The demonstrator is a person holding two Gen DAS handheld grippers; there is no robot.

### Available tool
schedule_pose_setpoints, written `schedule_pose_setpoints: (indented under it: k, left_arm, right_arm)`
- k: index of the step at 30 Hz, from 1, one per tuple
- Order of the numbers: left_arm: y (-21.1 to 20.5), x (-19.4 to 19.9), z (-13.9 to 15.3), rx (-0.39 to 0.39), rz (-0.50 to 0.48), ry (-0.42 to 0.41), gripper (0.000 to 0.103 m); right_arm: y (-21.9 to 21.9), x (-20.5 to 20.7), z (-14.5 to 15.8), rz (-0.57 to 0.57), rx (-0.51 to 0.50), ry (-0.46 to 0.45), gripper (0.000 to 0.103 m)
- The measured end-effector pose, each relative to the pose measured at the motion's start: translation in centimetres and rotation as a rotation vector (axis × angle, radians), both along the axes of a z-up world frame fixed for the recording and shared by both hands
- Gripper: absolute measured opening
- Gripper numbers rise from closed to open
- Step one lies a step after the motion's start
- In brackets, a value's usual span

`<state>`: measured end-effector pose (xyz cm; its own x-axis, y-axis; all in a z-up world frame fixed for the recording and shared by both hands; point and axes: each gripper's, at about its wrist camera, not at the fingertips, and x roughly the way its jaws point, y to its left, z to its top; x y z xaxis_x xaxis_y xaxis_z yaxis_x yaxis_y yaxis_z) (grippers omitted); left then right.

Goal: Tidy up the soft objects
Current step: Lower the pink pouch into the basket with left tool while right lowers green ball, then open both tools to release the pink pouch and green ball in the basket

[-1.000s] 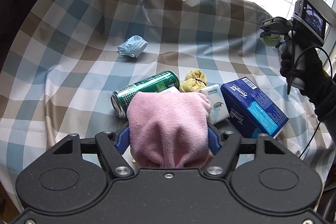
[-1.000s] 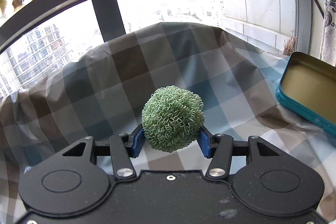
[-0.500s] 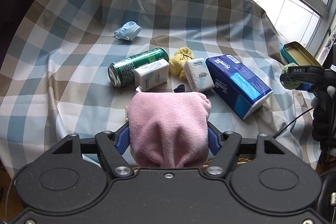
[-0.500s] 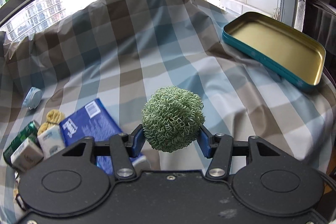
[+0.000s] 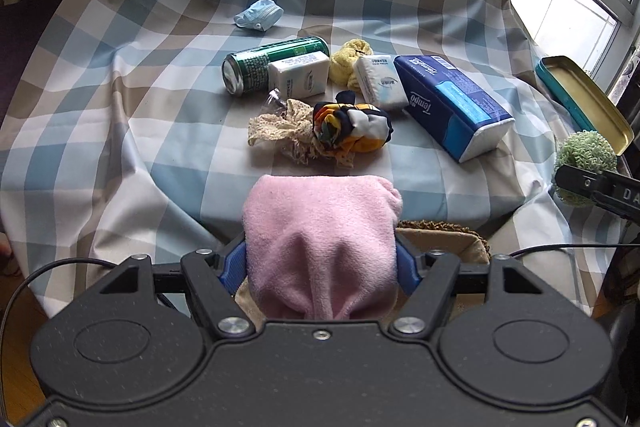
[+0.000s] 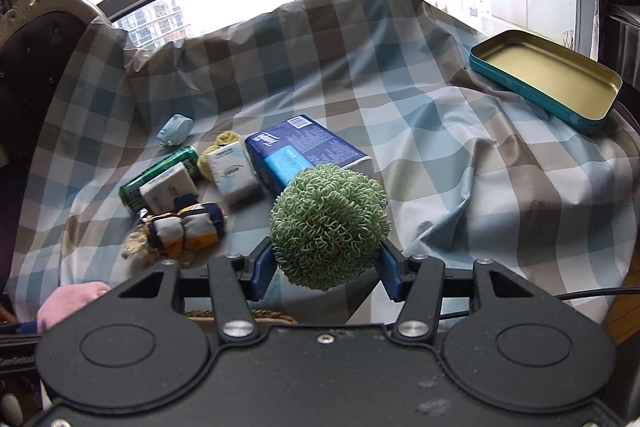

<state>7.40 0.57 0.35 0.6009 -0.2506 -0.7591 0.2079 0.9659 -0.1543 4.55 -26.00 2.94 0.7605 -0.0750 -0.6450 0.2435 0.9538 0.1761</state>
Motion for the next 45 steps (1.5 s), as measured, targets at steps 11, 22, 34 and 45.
schedule_pose_setpoints:
  k: [11, 22, 34, 45]
  left_arm:
    - [0.4, -2.4, -0.3, -0.019, 0.054, 0.011, 0.066]
    - [0.4, -2.6, 0.0, 0.008, 0.1, -0.031, 0.073]
    - [0.1, -3.0, -0.5, 0.041, 0.111, -0.027, 0.075]
    - [0.1, -3.3, -0.6, 0.048, 0.114, -0.023, 0.075]
  right_arm:
    - [4.1, -6.5, 2.0, 0.124, 0.037, -0.05, 0.053]
    - [4.7, -7.4, 0.2, 0.157, 0.059, 0.016, 0.053]
    - [5.4, -6.9, -0.8, 0.186, 0.062, 0.06, 0.054]
    - [5.8, -7.1, -0.8, 0.2, 0.063, 0.051, 0.066]
